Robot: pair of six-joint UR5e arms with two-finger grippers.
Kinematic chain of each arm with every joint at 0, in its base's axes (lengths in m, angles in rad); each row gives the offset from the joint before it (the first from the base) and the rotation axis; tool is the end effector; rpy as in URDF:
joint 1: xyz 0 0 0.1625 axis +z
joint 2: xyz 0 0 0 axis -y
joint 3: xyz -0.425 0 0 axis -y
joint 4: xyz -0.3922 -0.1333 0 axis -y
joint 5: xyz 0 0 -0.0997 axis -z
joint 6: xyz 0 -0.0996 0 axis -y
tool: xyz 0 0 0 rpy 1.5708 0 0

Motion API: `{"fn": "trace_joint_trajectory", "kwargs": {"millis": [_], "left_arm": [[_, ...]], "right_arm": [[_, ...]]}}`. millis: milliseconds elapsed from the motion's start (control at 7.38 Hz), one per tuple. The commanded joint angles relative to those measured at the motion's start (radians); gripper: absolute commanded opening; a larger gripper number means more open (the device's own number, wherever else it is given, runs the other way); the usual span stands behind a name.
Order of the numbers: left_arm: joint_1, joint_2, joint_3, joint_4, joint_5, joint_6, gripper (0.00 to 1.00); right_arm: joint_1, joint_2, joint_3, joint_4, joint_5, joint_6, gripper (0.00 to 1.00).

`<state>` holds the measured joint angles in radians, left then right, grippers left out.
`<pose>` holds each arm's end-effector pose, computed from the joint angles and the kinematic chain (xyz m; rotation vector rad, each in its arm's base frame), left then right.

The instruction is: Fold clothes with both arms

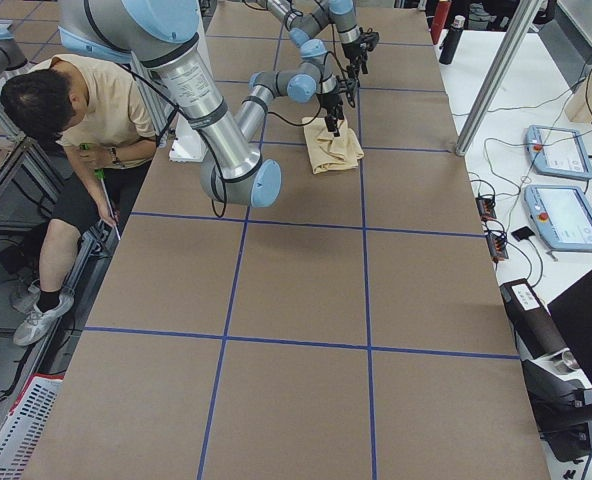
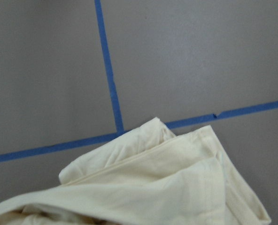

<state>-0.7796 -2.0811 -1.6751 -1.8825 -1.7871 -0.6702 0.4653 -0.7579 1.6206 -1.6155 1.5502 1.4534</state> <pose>0.3947 -0.5476 0.2859 0.5541 0.7663 0.2120 -0.5689 -0.4371 0.1521 0.2549 -0.7819 0.3366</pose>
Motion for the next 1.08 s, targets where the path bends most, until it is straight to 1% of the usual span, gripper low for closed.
{"fn": "trace_joint_trajectory", "kwargs": {"millis": [0, 136, 271, 407, 542, 678, 813, 949], "left_arm": [[-0.026, 0.009, 0.0, 0.0, -0.018, 0.046, 1.0], [-0.026, 0.009, 0.0, -0.001, -0.018, 0.046, 1.0], [-0.026, 0.009, 0.0, -0.001, -0.018, 0.044, 1.0], [-0.026, 0.009, 0.0, -0.001, -0.018, 0.044, 1.0], [-0.026, 0.01, 0.0, -0.001, -0.018, 0.043, 1.0], [-0.026, 0.01, 0.0, -0.001, -0.018, 0.041, 1.0], [-0.026, 0.01, 0.0, -0.001, -0.018, 0.038, 1.0], [-0.026, 0.01, 0.0, -0.003, -0.018, 0.038, 1.0]], "right_arm": [[-0.082, 0.136, -0.112, -0.092, -0.005, 0.126, 1.0], [-0.102, 0.2, -0.216, -0.086, -0.016, 0.171, 0.99], [-0.108, 0.222, -0.272, -0.083, -0.031, 0.185, 0.97], [-0.111, 0.218, -0.29, -0.083, -0.053, 0.192, 0.88], [-0.116, 0.216, -0.312, -0.08, -0.061, 0.188, 0.72], [-0.117, 0.216, -0.318, -0.08, -0.061, 0.183, 0.65], [-0.122, 0.213, -0.326, -0.08, -0.061, 0.177, 0.65], [-0.123, 0.213, -0.329, -0.081, -0.062, 0.174, 0.56]]}}
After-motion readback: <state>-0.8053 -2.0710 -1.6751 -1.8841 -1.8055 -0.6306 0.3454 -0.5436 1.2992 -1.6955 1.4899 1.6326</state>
